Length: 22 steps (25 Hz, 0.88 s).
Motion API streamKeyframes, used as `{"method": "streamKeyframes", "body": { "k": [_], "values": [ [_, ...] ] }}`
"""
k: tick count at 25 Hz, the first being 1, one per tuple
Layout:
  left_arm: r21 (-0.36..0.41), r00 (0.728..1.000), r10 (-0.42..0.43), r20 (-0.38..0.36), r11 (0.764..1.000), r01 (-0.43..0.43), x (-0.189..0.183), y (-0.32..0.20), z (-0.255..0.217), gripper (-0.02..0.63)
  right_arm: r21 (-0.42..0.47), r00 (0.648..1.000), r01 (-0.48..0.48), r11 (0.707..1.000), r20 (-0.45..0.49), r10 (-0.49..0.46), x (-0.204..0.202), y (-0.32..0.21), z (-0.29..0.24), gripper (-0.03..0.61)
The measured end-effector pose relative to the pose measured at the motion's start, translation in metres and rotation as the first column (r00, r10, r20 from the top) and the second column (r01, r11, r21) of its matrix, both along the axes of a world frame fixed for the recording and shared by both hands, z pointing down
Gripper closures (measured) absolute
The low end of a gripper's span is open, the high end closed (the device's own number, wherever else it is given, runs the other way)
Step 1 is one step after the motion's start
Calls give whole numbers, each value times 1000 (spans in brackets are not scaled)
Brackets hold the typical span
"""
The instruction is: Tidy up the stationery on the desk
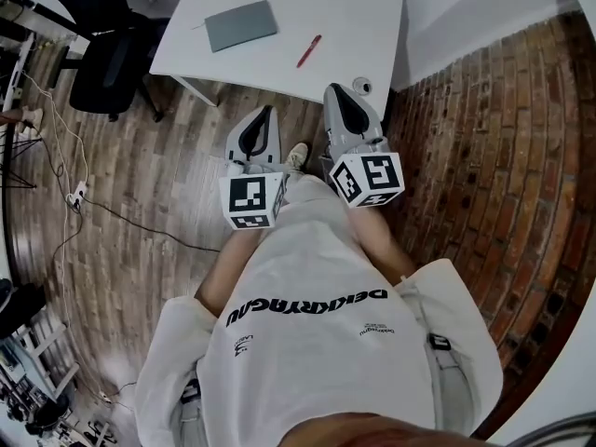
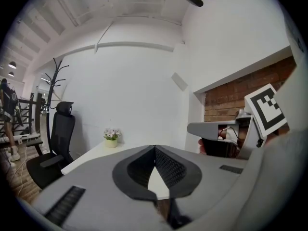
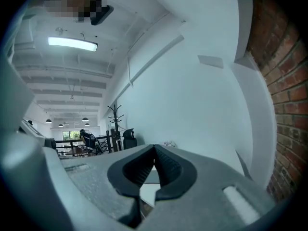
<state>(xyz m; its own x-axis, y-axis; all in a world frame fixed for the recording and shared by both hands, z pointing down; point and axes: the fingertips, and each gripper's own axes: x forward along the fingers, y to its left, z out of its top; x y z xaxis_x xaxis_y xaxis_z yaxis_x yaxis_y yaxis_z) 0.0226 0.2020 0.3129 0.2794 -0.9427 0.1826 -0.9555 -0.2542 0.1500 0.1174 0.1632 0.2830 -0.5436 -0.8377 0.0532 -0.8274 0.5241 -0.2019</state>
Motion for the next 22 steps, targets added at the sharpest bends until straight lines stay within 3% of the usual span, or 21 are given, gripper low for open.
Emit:
{"method": "streamKeyframes", "body": {
  "k": [13, 22],
  "values": [
    [-84, 997, 45, 67, 996, -39, -15, -170, 27, 615, -132, 999, -13, 991, 35, 18, -16, -159, 41, 581],
    [-148, 987, 59, 150, 988, -36, -43, -237, 54, 615, -219, 999, -24, 975, 25, 30, -41, -219, 75, 581]
  ]
}}
